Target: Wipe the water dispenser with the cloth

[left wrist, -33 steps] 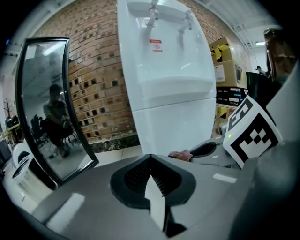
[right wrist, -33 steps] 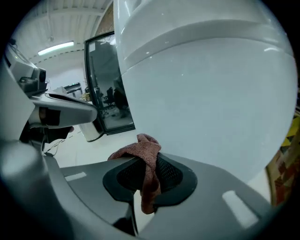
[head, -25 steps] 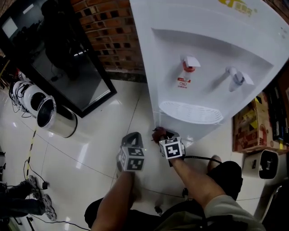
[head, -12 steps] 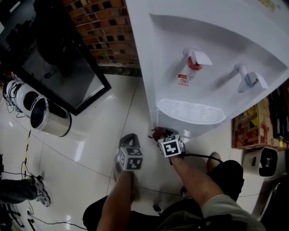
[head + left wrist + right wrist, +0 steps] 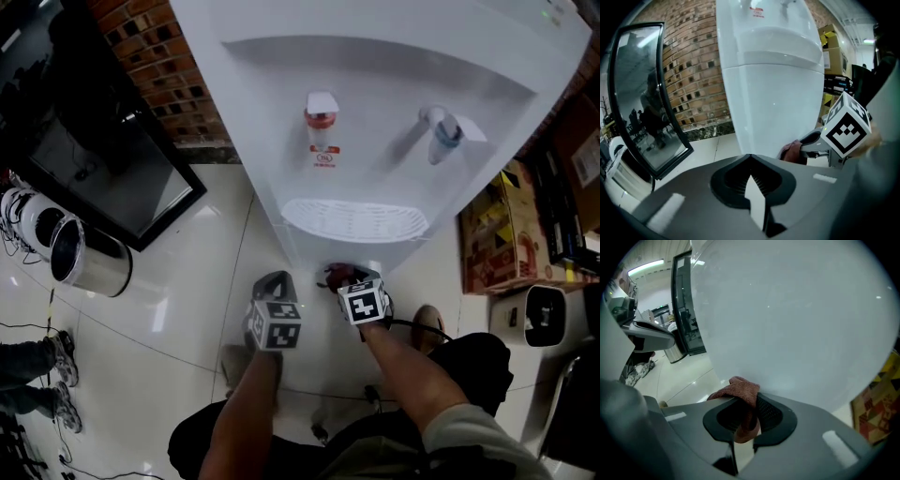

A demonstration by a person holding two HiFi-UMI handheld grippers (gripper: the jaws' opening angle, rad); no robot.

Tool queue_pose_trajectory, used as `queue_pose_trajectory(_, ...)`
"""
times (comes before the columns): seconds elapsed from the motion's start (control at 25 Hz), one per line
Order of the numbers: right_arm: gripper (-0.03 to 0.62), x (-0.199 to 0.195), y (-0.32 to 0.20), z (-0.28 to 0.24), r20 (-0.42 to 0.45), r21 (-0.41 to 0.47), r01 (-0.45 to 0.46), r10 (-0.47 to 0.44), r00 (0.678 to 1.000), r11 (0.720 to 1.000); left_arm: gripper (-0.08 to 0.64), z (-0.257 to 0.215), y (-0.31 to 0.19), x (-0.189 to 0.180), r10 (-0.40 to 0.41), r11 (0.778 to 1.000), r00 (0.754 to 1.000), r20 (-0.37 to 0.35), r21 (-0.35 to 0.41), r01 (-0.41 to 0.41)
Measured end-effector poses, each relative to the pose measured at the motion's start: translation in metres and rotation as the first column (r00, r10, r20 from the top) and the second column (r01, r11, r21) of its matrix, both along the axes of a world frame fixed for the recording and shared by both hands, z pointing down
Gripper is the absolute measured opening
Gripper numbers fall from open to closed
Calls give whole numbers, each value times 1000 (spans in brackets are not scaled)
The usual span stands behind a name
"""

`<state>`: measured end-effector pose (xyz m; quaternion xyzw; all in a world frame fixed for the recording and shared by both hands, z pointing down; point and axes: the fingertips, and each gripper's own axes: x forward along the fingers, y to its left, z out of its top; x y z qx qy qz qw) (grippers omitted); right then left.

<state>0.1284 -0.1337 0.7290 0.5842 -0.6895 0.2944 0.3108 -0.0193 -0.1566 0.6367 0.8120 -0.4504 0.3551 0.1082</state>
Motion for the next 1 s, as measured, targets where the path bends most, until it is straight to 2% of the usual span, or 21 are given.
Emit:
queue_pose_trajectory(0.28, 71, 97, 43, 4, -40, 9, -198, 198, 979, 980, 0, -9, 32, 75, 124, 992, 990, -61, -3, -124)
queue_pose_trajectory(0.48, 71, 136, 52, -4, -26, 36, -276, 277, 961, 961, 0, -11, 50, 121, 198, 980, 976, -91, -3, -199)
queue_pose_trajectory(0.72, 71, 145, 52, -4, -17, 40, -262, 263, 965, 964, 0, -13, 61, 150, 244, 969, 963, -119, -6, -246)
queue_pose_trajectory(1.0, 71, 147, 51, -10, -15, 39, -233, 234, 972, 972, 0, -16, 62, 141, 215, 976, 970, -109, -15, -218)
